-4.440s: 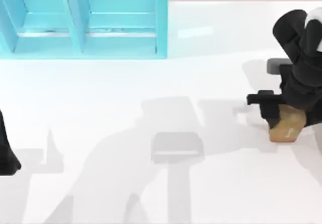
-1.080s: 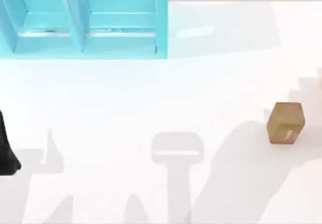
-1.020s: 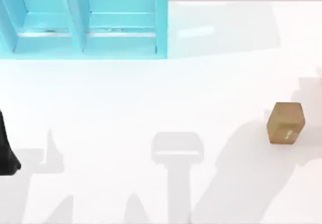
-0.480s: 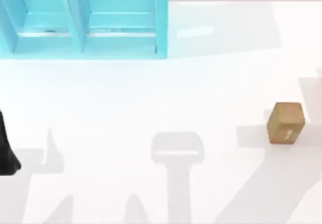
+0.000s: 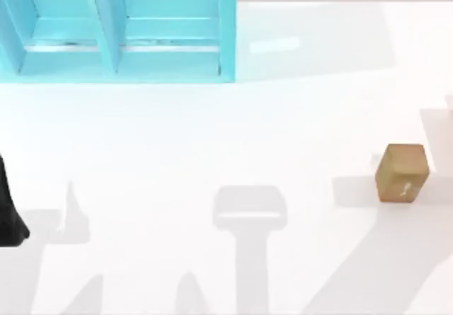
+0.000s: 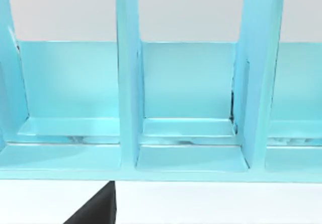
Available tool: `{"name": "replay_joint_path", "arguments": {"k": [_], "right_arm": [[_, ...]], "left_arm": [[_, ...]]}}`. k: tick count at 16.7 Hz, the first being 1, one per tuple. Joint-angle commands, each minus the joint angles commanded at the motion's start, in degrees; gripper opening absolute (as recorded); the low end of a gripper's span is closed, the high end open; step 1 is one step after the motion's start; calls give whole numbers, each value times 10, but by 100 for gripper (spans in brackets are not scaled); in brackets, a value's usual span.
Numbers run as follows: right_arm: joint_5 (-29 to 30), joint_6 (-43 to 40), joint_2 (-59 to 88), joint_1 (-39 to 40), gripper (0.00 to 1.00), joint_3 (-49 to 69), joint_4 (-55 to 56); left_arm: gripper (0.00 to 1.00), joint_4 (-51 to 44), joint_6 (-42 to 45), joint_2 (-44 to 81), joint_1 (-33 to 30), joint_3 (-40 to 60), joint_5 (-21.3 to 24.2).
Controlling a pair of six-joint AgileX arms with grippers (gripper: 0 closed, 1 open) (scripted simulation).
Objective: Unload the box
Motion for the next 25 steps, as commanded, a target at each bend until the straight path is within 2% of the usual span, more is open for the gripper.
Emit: {"name": "replay_joint_path", "arguments": {"k": [10,21,25], "right_arm": [[0,0,0,0,2,0,0],[-3,0,-6,-1,0,6,-6],[-26,-14,-37,-8,0,68,-61]], "left_arm": [[100,0,0,0,0,0,0],[100,0,0,0,0,0,0],[100,0,0,0,0,0,0]]}}
